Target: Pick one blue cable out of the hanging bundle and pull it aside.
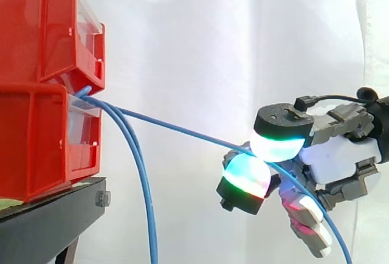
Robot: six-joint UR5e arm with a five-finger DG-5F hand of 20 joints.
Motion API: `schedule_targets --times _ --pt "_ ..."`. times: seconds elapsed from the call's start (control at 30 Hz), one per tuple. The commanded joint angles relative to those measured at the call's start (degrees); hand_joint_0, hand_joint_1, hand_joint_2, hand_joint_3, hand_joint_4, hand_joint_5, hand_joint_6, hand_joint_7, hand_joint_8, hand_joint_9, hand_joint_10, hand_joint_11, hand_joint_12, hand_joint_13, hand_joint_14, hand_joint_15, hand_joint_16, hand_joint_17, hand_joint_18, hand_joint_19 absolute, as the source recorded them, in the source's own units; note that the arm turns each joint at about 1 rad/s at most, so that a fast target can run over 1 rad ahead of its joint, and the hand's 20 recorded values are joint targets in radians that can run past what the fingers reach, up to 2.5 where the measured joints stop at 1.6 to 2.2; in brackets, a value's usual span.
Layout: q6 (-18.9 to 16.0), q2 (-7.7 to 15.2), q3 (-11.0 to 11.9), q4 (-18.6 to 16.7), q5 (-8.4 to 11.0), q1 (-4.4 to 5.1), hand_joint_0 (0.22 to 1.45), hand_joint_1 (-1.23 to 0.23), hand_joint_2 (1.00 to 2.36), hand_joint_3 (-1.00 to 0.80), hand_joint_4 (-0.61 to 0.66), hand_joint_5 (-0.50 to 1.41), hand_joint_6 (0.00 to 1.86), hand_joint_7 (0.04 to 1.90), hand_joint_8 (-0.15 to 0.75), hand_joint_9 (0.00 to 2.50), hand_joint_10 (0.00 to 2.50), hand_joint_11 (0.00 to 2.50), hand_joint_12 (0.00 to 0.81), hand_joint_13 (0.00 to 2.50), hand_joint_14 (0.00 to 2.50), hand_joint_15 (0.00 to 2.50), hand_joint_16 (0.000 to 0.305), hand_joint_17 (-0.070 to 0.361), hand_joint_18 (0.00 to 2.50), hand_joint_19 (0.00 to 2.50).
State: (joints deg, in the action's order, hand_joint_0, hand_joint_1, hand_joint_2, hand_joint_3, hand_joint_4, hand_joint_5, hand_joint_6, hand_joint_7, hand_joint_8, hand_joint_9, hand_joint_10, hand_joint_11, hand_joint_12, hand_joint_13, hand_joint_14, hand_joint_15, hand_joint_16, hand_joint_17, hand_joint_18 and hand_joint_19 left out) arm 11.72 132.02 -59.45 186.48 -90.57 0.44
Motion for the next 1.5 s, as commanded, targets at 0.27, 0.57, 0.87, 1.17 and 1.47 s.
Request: schedule_targets --times 0.27,0.57,0.87,1.17,1.47 --pt "-5.6 0.0 -2.3 -0.1 -0.23 0.18 0.59 -0.80 1.00 0.01 -0.24 -0.02 0.90 1.05 0.311 1.24 0.02 0.50 0.364 1.13 0.02 0.57 0.061 0.137 1.04 0.47" --pt "-9.5 0.1 -3.4 -0.1 -0.05 0.26 0.59 -0.79 1.00 0.01 -0.24 -0.02 0.90 1.06 0.312 1.25 0.02 0.49 0.366 1.13 0.02 0.57 0.062 0.139 1.04 0.47" --pt "-10.9 0.1 -6.9 -2.9 -0.23 0.35 0.59 -0.79 1.02 0.02 -0.24 -0.02 0.89 1.07 0.309 1.25 0.02 0.49 0.373 1.13 0.02 0.57 0.062 0.140 1.05 0.46" --pt "-12.9 0.1 -7.7 -8.3 -0.31 0.44 0.56 -0.79 1.14 -0.01 -0.26 -0.01 0.89 1.08 0.314 1.26 0.02 0.49 0.373 1.14 0.02 0.56 0.063 0.142 1.05 0.46" --pt "-12.9 0.0 -7.8 -8.4 -0.31 0.53 0.53 -0.78 1.21 -0.03 -0.26 -0.01 0.88 1.07 0.315 1.28 0.01 0.47 0.374 1.14 0.02 0.56 0.064 0.145 1.06 0.45"
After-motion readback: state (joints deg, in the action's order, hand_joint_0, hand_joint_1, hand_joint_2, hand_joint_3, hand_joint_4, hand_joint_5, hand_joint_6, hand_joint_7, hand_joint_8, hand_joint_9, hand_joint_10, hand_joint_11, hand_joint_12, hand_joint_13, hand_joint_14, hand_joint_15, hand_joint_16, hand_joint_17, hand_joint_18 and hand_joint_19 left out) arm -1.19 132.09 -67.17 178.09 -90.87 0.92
